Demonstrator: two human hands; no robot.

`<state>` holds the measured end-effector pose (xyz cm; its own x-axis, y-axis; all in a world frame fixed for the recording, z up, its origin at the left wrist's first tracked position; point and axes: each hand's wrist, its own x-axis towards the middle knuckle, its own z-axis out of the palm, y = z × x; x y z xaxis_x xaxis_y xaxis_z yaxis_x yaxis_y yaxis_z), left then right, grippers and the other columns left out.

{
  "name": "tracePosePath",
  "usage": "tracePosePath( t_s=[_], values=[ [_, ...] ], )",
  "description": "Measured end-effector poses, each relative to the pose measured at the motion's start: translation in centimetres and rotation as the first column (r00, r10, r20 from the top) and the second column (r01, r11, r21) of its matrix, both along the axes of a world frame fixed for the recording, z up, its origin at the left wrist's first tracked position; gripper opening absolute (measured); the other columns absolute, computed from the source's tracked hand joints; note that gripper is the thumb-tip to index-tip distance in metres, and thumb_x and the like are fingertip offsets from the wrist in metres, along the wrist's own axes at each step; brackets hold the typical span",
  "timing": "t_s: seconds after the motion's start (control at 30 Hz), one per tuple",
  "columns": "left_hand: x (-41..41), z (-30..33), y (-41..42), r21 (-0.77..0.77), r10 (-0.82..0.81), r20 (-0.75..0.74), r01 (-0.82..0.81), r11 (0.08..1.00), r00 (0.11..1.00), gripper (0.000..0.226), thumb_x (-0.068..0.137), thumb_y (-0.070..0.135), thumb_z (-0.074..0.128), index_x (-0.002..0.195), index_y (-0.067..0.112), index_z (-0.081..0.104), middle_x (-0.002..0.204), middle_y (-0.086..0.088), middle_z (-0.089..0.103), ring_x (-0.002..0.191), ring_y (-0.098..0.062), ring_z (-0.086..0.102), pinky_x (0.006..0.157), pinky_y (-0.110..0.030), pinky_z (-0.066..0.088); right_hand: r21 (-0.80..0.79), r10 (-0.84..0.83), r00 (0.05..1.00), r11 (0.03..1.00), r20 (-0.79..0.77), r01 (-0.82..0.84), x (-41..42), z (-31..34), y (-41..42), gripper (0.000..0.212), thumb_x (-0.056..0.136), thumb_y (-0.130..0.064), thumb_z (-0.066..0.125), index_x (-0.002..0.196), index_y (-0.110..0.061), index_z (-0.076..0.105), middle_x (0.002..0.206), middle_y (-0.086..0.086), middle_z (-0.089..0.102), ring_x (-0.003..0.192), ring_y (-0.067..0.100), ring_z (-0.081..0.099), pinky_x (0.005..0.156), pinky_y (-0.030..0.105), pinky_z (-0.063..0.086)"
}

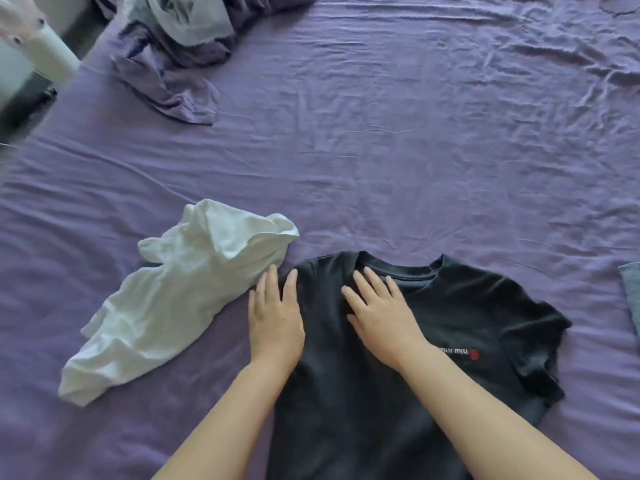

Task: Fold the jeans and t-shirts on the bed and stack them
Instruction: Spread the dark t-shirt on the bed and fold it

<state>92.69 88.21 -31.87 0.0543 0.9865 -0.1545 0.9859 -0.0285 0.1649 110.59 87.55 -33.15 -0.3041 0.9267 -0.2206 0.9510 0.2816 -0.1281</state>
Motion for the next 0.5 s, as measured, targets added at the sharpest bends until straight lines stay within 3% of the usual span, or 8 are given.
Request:
tracePosePath(
  t_s=[0.07,0.13,0.2,0.27,0.3,0.37,0.4,0.5],
  values=[
    [-0.6,-0.2,1.9,-0.029,0.057,0.108,-0.055,0.998,0.992,0.067,0.095,0.019,0.048,0.150,0.015,0.010,0.147,-0.012,0.032,0.135,-0.027,0.030,0.111,-0.036,0.024,0.035,-0.014,1.000,0.999,-0.021,0.014,-1.4,-0.4,2.3,0.055,0.097,-0.024,0.038,0.147,-0.021,0.017,0.155,0.008,0.018,0.145,0.026,0.008,0.116,0.045,0.009],
    [-0.3,0.2,3.4,-0.052,0.010,0.118,-0.004,0.999,0.993,0.064,0.092,0.024,0.052,0.147,0.016,0.022,0.120,-0.007,0.053,0.116,-0.026,0.045,0.099,-0.035,0.032,0.040,-0.053,0.998,0.998,-0.022,0.054,-2.2,-0.8,3.8,0.060,0.097,-0.019,0.039,0.149,-0.023,0.009,0.155,0.011,0.016,0.145,0.026,0.007,0.116,0.043,0.008],
    [0.1,0.8,4.2,-0.045,-0.083,0.061,0.086,0.995,0.995,0.032,0.088,0.030,0.054,0.118,0.019,0.056,0.099,-0.002,0.062,0.102,-0.026,0.050,0.087,-0.035,0.034,0.013,-0.103,0.995,0.995,-0.004,0.103,-2.3,-1.2,4.4,0.060,0.098,-0.021,0.038,0.149,-0.024,0.007,0.155,0.014,0.012,0.145,0.027,0.004,0.117,0.042,0.007],
    [0.2,1.1,4.2,-0.020,-0.111,0.104,0.114,0.993,0.988,0.017,0.084,0.032,0.055,0.082,0.015,0.058,0.084,-0.004,0.063,0.087,-0.027,0.052,0.073,-0.034,0.033,-0.021,-0.135,0.991,0.991,0.020,0.135,-1.9,-1.5,4.2,0.055,0.100,-0.027,0.033,0.149,-0.023,0.008,0.156,0.013,0.009,0.145,0.025,0.000,0.117,0.042,0.006],
    [0.1,1.2,4.0,-0.015,-0.104,0.202,0.109,0.994,0.974,0.018,0.083,0.030,0.057,0.076,0.015,0.051,0.078,-0.006,0.061,0.081,-0.028,0.052,0.068,-0.034,0.031,-0.034,-0.143,0.989,0.989,0.031,0.144,-1.7,-1.5,4.0,0.054,0.101,-0.030,0.031,0.149,-0.023,0.008,0.157,0.011,0.008,0.145,0.024,-0.001,0.117,0.042,0.006],
    [-0.2,1.3,3.8,-0.072,-0.048,0.388,0.082,0.994,0.920,0.019,0.086,0.023,0.056,0.079,0.015,0.040,0.076,-0.005,0.054,0.075,-0.030,0.052,0.062,-0.033,0.030,-0.061,-0.156,0.986,0.985,0.052,0.159,-1.3,-1.5,3.8,0.054,0.101,-0.035,0.028,0.149,-0.023,0.008,0.158,0.007,0.006,0.145,0.023,-0.003,0.117,0.043,0.006],
    [-0.5,1.3,3.8,-0.106,-0.031,0.401,0.080,0.991,0.915,0.017,0.088,0.020,0.054,0.083,0.016,0.038,0.077,-0.006,0.055,0.075,-0.032,0.053,0.061,-0.033,0.032,-0.072,-0.162,0.985,0.983,0.062,0.166,-1.1,-1.4,3.9,0.054,0.101,-0.037,0.027,0.149,-0.024,0.008,0.158,0.006,0.005,0.145,0.023,-0.004,0.117,0.044,0.006],
    [-1.5,0.9,4.9,-0.090,-0.047,0.193,0.065,0.994,0.980,0.007,0.096,0.018,0.045,0.098,0.014,0.040,0.089,-0.012,0.064,0.080,-0.037,0.060,0.060,-0.037,0.036,-0.075,-0.175,0.980,0.980,0.092,0.182,-0.6,-1.3,3.8,0.054,0.100,-0.037,0.029,0.149,-0.029,0.006,0.158,0.006,0.003,0.145,0.026,-0.003,0.115,0.047,0.004]
  ],
)
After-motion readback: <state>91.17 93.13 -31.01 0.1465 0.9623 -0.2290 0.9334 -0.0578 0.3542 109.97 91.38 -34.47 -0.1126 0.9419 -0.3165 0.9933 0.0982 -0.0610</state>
